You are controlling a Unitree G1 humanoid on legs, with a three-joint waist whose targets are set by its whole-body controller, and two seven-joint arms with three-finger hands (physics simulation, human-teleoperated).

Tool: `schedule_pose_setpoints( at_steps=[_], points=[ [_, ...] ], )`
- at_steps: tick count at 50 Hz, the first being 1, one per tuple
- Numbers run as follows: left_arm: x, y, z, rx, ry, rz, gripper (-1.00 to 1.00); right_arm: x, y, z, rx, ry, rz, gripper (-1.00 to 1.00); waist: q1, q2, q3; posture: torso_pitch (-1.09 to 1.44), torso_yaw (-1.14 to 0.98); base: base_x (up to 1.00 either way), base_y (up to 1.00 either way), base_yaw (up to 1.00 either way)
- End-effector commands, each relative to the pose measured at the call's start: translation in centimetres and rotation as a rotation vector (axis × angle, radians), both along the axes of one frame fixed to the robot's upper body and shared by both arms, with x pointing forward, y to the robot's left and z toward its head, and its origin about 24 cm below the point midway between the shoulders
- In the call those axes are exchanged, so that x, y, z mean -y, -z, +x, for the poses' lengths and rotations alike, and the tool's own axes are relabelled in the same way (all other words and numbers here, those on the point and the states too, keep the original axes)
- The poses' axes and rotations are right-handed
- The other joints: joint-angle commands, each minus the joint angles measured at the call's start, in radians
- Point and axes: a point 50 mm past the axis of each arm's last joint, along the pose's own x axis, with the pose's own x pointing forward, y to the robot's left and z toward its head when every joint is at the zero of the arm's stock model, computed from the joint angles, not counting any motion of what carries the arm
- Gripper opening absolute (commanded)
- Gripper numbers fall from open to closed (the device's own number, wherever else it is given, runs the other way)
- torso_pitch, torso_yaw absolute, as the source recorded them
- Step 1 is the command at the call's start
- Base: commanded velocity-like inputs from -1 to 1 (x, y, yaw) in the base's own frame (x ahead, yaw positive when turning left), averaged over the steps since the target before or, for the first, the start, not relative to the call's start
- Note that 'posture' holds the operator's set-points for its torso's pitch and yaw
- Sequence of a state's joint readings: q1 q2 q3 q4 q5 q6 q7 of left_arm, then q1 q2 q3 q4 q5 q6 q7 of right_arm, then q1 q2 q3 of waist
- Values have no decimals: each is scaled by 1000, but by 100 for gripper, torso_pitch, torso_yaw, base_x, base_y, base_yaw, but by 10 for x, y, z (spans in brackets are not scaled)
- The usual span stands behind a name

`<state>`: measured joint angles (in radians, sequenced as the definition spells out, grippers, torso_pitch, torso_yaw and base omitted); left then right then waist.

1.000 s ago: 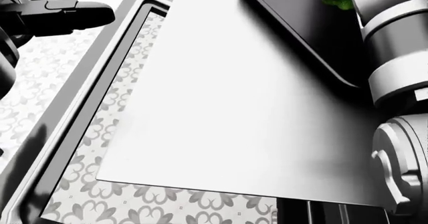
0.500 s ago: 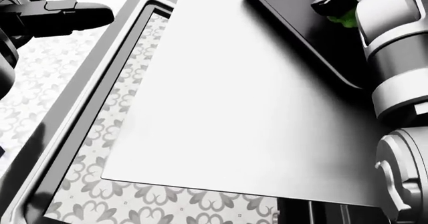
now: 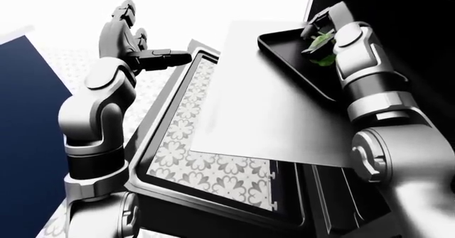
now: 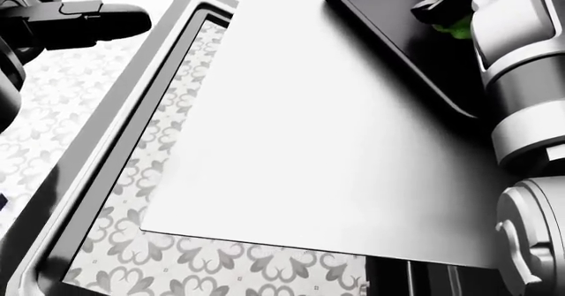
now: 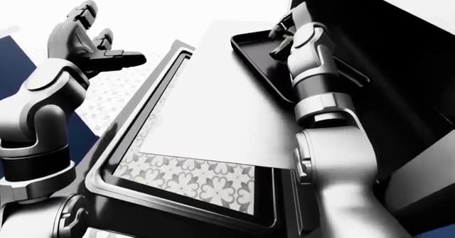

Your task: Place the broccoli on the top rack of the oven.

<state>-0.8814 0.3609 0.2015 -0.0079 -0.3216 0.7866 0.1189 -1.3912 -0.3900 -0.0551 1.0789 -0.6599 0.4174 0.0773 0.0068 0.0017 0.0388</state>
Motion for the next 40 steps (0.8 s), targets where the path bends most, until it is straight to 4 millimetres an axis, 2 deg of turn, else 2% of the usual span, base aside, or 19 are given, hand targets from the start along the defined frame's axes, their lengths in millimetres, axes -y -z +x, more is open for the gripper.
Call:
schedule_pose_setpoints(
  at_steps=[1, 6, 8, 12, 13, 14, 17, 19, 25, 31, 40],
  points=[
    [0, -22, -5, 100, -1, 5, 100, -1, -16, -2, 55, -2, -16, -51, -2, 5, -26, 0, 0, 0, 0, 0],
    [0, -22, -5, 100, -1, 5, 100, -2, -17, -2, 54, -2, -18, -41, -2, 5, -27, 0, 0, 0, 0, 0],
    [-1, -23, -5, 101, -2, 4, 100, -2, -18, -2, 54, -2, -18, -1, -1, 5, -28, 0, 0, 0, 0, 0],
    [0, -23, -5, 102, 1, 5, 100, -2, -19, -2, 53, -3, -18, 8, -2, 5, -28, 0, 0, 0, 0, 0],
    [0, -22, -4, 101, 1, 4, 100, -3, -18, -1, 51, -4, -17, 25, -1, 5, -28, 0, 0, 0, 0, 0],
    [0, -22, -4, 101, 1, 4, 100, -3, -18, -1, 50, -6, -16, 66, -1, 5, -28, 0, 0, 0, 0, 0],
    [-1, -21, -4, 99, -2, 3, 100, -4, -17, -1, 50, -7, -15, 73, -1, 5, -28, 0, 0, 0, 0, 0],
    [-1, -20, -4, 98, -2, 2, 100, -4, -18, -1, 50, -8, -13, 98, -1, 5, -29, 0, 0, 0, 0, 0],
    [0, -20, -4, 96, 0, 1, 100, -4, -17, -1, 51, -10, -4, 100, -3, 4, -30, 0, 0, 0, 0, 0],
    [1, -21, -4, 97, 0, 4, 100, -7, -26, -2, 67, -26, 19, 100, -4, 4, -30, 0, 0, 0, 0, 0],
    [0, -28, -1, 98, -6, 16, 100, -17, -48, -8, 62, -104, 230, 100, -4, 7, -25, 0, 0, 0, 0, 0]
  ],
)
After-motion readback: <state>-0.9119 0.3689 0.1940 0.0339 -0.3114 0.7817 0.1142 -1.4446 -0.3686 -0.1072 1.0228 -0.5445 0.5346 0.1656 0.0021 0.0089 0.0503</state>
